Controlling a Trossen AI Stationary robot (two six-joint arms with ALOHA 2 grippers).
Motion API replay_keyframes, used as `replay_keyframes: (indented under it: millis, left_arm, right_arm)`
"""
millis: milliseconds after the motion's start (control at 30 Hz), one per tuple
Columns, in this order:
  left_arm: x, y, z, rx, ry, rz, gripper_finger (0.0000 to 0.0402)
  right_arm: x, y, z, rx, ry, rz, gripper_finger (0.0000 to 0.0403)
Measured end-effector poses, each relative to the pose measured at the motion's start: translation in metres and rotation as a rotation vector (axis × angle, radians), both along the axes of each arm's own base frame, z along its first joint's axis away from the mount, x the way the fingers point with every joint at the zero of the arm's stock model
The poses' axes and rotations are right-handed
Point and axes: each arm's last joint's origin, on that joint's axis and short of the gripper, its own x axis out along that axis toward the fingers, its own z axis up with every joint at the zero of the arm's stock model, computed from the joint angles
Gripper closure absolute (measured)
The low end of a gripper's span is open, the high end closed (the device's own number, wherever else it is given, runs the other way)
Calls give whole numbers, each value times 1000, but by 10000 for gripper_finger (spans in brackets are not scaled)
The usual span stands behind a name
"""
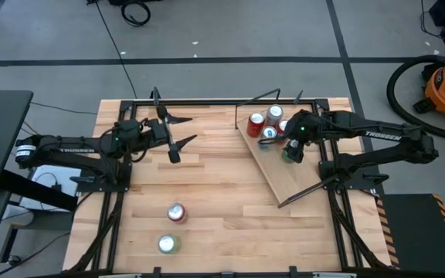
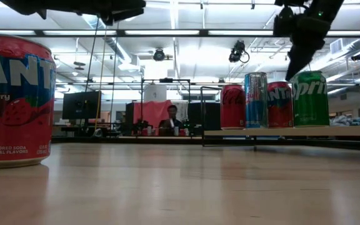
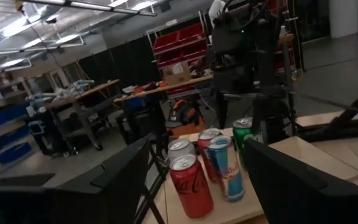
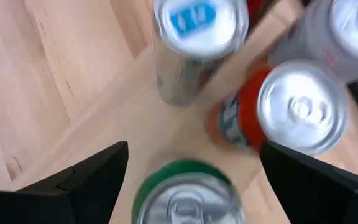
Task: Place canned beverage on shelf
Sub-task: Put the orange soda can on the shelf, aligned with the other green soda can
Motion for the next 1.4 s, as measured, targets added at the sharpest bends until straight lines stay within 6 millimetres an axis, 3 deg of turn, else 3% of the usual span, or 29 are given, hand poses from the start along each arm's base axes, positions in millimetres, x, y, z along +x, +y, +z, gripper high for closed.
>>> replay_keyframes:
  millis: [300, 567, 867, 1200, 1400]
  left_arm:
    - [2, 0, 7, -152, 19, -14, 127]
    - [1, -8, -20, -386, 249, -18, 127]
    - [-4, -29, -29, -623, 454, -205, 127]
    - [-8, -68, -32, -613, 587, -377, 127]
    - [-5, -90, -44, -607, 659, -321, 127]
  right_arm:
    - [1, 0, 30, -21, -88, 1, 28]
    - [18, 7, 54, 18, -346, 160, 28]
    - [54, 20, 46, -144, -606, 366, 28]
    - [96, 27, 14, -121, -527, 433, 28]
    - [126, 34, -14, -107, -472, 455, 28]
